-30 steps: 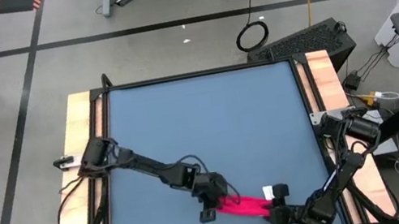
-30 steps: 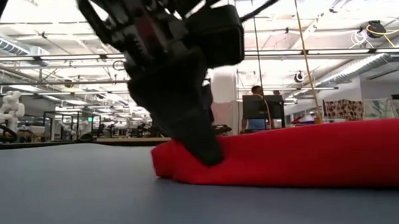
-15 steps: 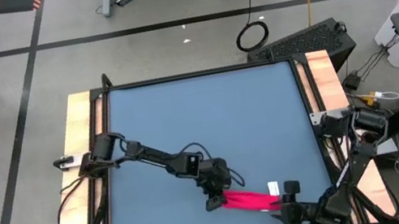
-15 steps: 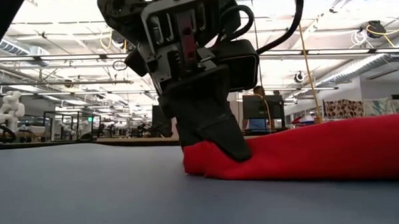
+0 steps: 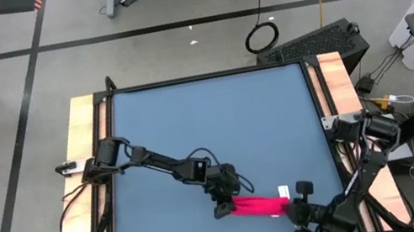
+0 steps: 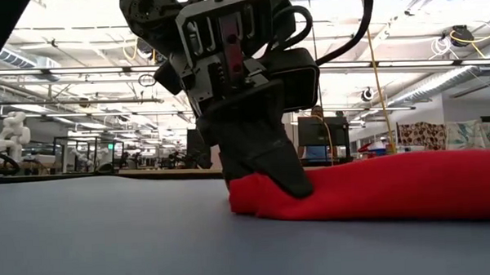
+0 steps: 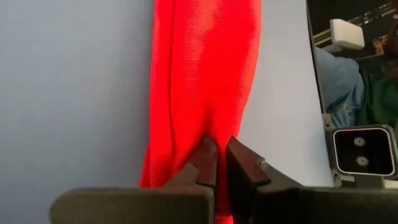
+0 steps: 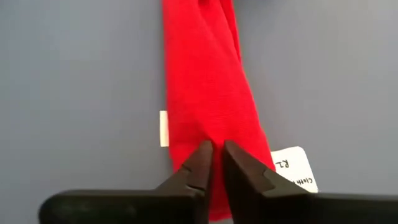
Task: Roll towel
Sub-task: Roll the red towel
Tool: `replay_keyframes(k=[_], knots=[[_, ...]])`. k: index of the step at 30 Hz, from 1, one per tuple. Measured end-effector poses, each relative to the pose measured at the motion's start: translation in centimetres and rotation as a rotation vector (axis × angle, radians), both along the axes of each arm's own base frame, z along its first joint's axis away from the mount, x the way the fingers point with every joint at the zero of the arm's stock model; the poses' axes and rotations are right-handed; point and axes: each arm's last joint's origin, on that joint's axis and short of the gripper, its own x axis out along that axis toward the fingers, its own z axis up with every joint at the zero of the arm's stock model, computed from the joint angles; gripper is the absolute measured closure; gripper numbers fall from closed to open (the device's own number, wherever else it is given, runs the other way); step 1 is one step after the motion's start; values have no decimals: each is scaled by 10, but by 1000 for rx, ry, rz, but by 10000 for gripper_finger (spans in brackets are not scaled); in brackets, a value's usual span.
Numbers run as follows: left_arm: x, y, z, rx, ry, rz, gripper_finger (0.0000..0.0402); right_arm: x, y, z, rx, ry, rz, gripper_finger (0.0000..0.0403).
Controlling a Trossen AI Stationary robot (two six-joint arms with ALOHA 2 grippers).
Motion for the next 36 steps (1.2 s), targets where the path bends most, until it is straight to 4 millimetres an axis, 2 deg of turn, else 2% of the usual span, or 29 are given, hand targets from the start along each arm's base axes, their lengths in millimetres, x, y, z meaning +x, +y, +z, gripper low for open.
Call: replay_keyframes(k=[7, 12, 17, 22, 24, 26, 31, 36], knots=[[1, 1, 0, 42, -20, 39, 380, 4, -9, -6, 47, 74, -47, 392], [1, 3, 7, 65, -26, 75, 334, 3, -9, -11, 73, 52, -52, 393], [-7, 6, 31, 110, -18, 92, 285, 2, -9, -11, 78, 54, -52, 394], [-16, 4, 64, 225, -109, 130, 250, 2, -9, -11, 78, 58, -49, 394], [-17, -9, 70, 312, -193, 133, 237, 2, -8, -11, 83, 59, -49, 394], [-24, -31, 70, 409, -249, 92, 222, 2, -8, -12, 84, 58, -48, 394], [-37, -81, 44, 714, -353, 24, 173, 2, -8, -12, 85, 58, -48, 394], [-42, -106, 28, 863, -431, 56, 129, 2, -8, -12, 79, 48, -48, 394]])
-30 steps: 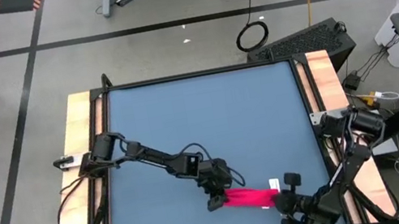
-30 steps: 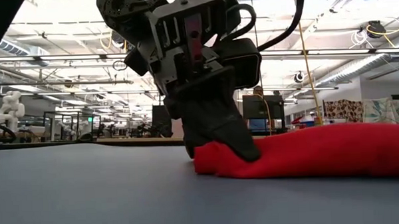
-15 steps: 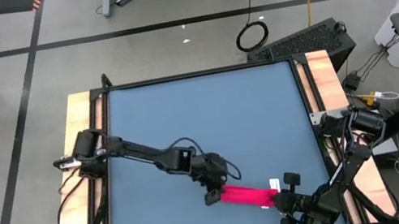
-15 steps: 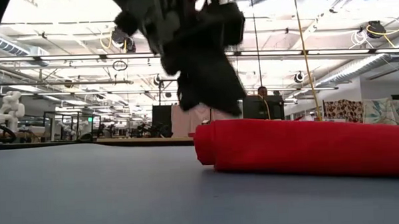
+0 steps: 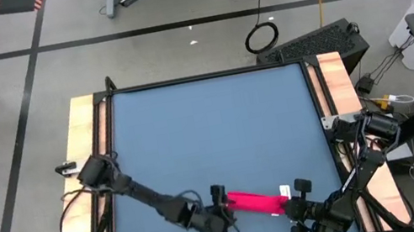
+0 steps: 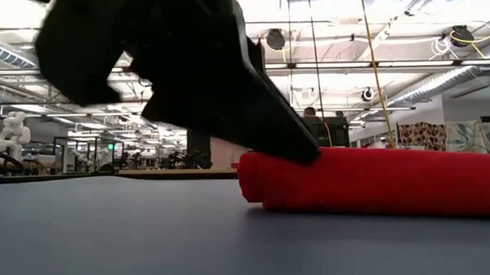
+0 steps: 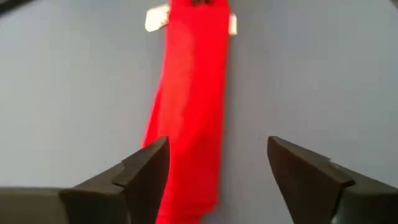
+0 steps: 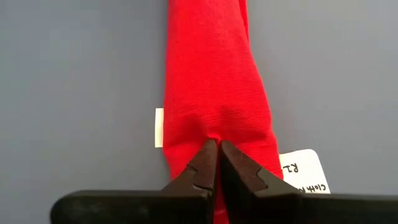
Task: Roll towel
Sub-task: Roll the red towel
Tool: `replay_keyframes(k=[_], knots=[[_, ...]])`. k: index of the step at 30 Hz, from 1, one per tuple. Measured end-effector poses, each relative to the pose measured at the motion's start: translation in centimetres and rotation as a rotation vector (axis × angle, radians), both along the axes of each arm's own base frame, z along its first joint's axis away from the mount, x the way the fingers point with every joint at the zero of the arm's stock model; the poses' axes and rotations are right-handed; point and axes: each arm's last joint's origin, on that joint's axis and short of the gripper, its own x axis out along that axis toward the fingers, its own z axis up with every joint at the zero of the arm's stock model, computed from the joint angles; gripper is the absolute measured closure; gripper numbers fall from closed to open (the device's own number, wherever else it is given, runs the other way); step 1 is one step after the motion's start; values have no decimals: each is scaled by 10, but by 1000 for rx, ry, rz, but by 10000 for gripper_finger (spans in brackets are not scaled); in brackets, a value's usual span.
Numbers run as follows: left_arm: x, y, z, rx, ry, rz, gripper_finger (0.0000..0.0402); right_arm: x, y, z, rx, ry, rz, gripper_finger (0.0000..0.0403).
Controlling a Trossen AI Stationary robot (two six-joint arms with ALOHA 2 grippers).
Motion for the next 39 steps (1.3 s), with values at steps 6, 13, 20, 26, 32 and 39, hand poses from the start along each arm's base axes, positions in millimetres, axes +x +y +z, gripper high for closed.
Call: replay_keyframes(k=[6, 13, 20, 26, 32, 39], knots=[[7, 11, -15, -7, 38, 19, 158, 0, 0, 0, 1, 0, 1, 394], [22, 40, -16, -179, 111, -5, 293, 0, 0, 0, -19, 9, 32, 394], [29, 62, -8, -537, 223, 26, 375, -1, 10, 16, -112, 71, 130, 380], [35, 83, -8, -787, 345, 66, 355, -10, 25, 44, -269, -20, 196, 329], [38, 96, -9, -866, 386, 28, 376, -25, 40, 49, -337, -320, 226, 293], [44, 115, -5, -973, 407, 2, 374, -28, 35, 36, -270, -258, 200, 305]])
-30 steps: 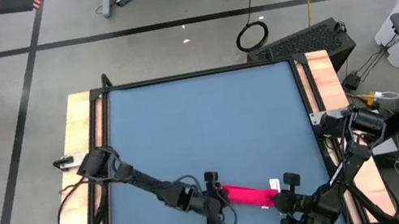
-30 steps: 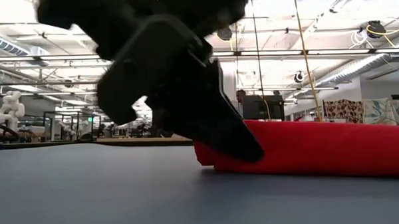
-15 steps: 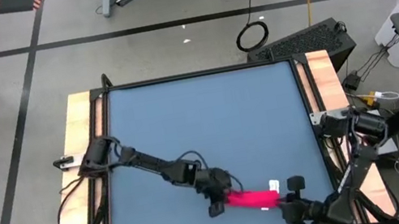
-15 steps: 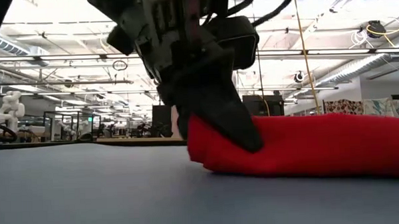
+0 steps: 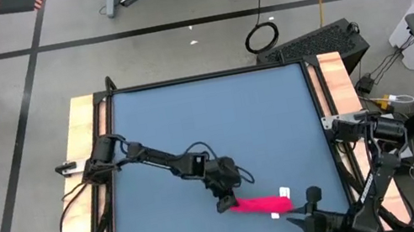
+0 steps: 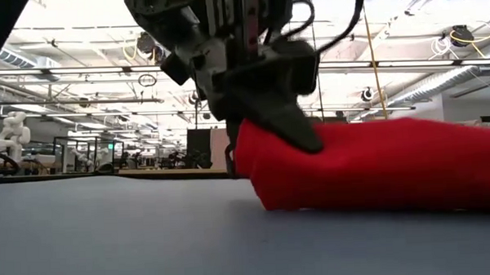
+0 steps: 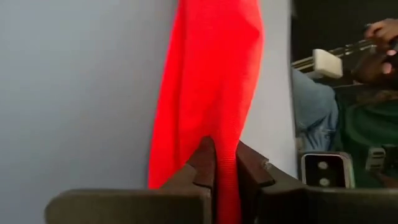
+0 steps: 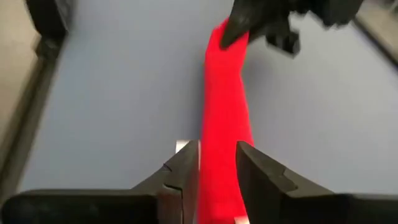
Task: Roll towel
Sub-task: Roll the red towel
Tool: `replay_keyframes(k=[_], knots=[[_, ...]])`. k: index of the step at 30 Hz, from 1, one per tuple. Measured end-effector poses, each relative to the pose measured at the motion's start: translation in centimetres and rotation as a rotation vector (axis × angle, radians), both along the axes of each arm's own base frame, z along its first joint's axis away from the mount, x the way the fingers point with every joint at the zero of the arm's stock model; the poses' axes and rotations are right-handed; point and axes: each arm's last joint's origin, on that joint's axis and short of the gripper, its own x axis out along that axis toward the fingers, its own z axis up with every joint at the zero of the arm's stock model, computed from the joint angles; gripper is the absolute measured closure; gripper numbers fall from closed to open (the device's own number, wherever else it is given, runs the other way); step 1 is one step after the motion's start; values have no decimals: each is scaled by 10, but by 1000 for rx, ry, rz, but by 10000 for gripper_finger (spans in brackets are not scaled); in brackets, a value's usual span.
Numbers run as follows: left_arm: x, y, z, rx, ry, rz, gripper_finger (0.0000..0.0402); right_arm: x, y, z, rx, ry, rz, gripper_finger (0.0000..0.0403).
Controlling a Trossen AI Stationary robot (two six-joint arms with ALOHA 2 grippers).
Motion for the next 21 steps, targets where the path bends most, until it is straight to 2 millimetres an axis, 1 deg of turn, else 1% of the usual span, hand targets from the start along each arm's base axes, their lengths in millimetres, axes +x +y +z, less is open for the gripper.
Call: replay_keyframes(k=[2, 5, 10, 14, 18, 21], knots=[[-1, 7, -2, 1, 32, 17, 374, 5, -3, -1, 28, 65, -23, 303], [-2, 14, -6, -13, 56, 34, 373, 14, -9, -4, 60, 206, -45, 286], [-2, 18, -7, -36, 68, 37, 373, 25, -21, -5, 39, 293, -77, 230], [-1, 18, -4, -60, 28, -12, 373, 32, -28, -6, 36, 379, -86, 195], [-1, 21, -4, -45, -16, -73, 373, 41, -34, -5, 57, 429, -100, 188], [0, 26, -4, -46, -18, -61, 373, 48, -39, -7, 86, 503, -94, 200]])
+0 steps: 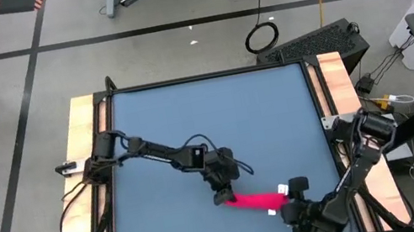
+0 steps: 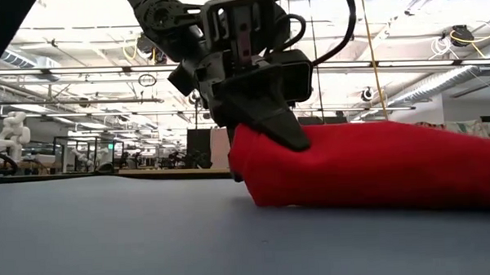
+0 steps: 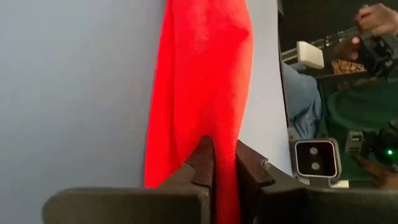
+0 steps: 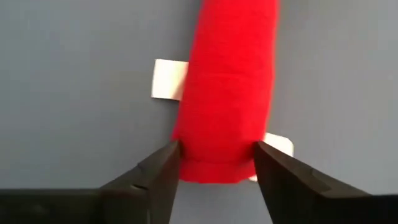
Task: Roll towel
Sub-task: Roll the red towel
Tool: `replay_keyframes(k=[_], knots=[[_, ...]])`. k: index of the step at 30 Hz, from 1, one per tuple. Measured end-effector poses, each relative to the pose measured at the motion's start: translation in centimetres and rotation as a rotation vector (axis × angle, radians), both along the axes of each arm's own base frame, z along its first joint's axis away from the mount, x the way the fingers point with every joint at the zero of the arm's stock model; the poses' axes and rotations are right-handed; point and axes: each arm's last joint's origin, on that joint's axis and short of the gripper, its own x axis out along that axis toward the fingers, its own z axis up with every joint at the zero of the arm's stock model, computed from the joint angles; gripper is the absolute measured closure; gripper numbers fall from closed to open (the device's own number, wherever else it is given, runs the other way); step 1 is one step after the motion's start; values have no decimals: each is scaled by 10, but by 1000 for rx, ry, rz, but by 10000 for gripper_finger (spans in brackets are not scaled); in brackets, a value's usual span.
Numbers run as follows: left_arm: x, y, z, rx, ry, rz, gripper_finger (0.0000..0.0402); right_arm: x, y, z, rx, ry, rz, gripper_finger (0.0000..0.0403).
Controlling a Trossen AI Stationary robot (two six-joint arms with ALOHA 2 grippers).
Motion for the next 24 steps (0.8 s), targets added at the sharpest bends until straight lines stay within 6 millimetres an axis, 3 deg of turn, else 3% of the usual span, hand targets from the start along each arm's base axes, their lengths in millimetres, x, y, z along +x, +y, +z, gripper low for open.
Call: replay_keyframes(k=[7, 13, 18, 24], knots=[[0, 3, 0, 0, -1, 6, 373, 19, -6, -1, 77, 85, 80, 286], [-7, -32, 2, -31, -80, -210, 373, 27, -4, 4, 133, 92, 208, 388], [-12, -53, 2, 23, -144, -285, 372, 25, -5, 23, 185, 58, 227, 384], [-13, -57, 1, 73, -177, -290, 372, 30, -10, 27, 265, 118, 257, 394]])
